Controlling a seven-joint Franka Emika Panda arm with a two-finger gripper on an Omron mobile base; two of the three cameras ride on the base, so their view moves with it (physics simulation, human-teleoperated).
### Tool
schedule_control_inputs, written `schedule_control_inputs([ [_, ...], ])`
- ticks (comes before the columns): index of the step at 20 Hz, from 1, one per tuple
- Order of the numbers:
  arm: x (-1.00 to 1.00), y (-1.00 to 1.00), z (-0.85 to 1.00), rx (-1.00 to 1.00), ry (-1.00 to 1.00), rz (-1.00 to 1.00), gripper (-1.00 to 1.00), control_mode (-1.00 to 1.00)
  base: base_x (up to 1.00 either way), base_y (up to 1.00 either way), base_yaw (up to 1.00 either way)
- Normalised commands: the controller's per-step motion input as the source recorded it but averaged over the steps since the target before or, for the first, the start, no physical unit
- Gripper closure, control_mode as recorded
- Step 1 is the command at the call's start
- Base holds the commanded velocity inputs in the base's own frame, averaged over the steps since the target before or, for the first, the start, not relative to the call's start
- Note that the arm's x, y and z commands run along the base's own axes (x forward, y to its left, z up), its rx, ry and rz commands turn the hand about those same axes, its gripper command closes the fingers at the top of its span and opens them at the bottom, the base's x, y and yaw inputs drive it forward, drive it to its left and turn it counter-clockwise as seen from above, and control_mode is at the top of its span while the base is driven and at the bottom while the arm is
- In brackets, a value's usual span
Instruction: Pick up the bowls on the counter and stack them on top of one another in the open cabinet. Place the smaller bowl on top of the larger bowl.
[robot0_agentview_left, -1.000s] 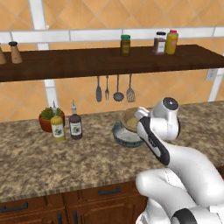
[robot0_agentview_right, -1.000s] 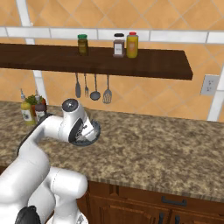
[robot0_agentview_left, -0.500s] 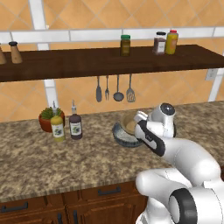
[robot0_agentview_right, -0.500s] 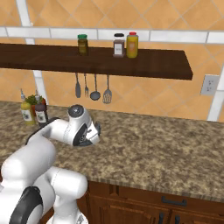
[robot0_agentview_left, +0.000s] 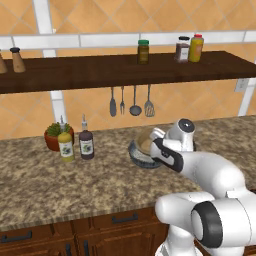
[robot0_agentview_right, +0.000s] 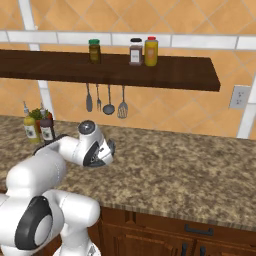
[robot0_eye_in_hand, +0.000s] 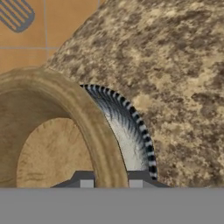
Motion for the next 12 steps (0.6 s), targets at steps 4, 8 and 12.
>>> schedule_control_inputs([
  [4, 0.02, 0.01, -0.19, 0.0, 0.0, 0.0, 1.0, -1.0, 0.0, 0.0, 0.0],
  [8, 0.0, 0.0, -0.24, 0.0, 0.0, 0.0, 1.0, -1.0, 0.0, 0.0, 0.0],
  [12, 0.15, 0.01, -0.04, 0.0, 0.0, 0.0, -1.0, -1.0, 0.0, 0.0, 0.0],
])
